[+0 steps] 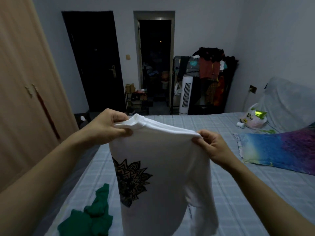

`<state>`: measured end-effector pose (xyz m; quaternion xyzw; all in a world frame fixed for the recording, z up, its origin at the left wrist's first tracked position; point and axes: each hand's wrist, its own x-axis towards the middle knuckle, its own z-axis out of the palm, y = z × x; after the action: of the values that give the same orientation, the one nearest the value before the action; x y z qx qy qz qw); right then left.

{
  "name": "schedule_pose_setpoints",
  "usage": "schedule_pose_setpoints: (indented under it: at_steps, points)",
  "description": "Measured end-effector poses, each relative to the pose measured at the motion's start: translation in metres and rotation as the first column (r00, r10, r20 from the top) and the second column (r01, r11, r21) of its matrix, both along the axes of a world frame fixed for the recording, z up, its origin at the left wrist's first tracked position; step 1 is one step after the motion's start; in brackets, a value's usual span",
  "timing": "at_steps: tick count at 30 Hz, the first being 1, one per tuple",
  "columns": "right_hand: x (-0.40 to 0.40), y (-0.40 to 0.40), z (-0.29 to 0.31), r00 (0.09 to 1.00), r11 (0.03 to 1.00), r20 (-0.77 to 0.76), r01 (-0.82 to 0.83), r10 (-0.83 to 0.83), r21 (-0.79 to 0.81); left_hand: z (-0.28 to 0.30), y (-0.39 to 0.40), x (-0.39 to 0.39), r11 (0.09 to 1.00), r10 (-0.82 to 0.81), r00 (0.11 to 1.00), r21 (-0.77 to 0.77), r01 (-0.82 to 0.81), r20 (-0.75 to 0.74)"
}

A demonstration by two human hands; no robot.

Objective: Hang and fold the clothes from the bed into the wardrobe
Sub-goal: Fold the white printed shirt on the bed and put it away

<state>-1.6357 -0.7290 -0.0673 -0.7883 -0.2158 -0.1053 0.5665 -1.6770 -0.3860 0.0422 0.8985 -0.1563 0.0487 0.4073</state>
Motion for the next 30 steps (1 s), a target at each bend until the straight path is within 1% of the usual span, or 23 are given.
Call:
schedule_pose_setpoints:
  at_steps: [2,8,13,17,20,23,25,28,30]
  points:
    - [-0.001,-0.005,0.010,0.999,0.998,0.038,0.022,-0.020,-0.061,-0.003,0.001,-0.001,0.998,-0.002,1.000,-0.056,0.002,0.003]
    - [-0.013,-0.018,0.021,0.993,0.992,0.111,0.046,-0.033,-0.120,-0.015,-0.006,-0.003,0.984,-0.055,0.998,-0.173,0.050,-0.023]
    - [-0.023,-0.032,0.015,0.997,0.993,0.058,0.059,-0.053,-0.106,-0.021,-0.012,0.004,0.957,-0.149,0.988,-0.259,0.133,-0.043]
    - [-0.026,-0.042,0.006,0.999,0.996,-0.020,0.033,-0.035,-0.084,-0.026,-0.019,0.018,0.951,-0.194,0.978,-0.261,0.167,-0.079]
    - [-0.017,-0.046,-0.003,0.996,0.999,-0.075,0.038,-0.040,-0.032,-0.033,-0.024,0.036,0.952,-0.197,0.970,-0.265,0.153,-0.146]
    - [0.003,-0.050,-0.021,0.988,1.000,-0.154,0.021,-0.023,-0.015,-0.050,-0.028,0.063,0.969,-0.161,0.967,-0.216,0.117,-0.200]
    - [0.021,-0.050,-0.038,0.980,1.000,-0.198,0.026,-0.028,-0.018,-0.068,-0.031,0.086,0.987,-0.104,0.972,-0.139,0.076,-0.208]
    - [0.059,-0.042,-0.058,0.968,0.992,-0.217,0.117,-0.125,-0.051,-0.095,-0.037,0.129,0.997,0.052,0.981,-0.051,-0.062,-0.187]
    - [0.087,-0.033,-0.062,0.952,0.981,-0.237,0.194,-0.192,-0.014,-0.103,-0.042,0.158,0.989,0.136,0.977,-0.041,-0.144,-0.161]
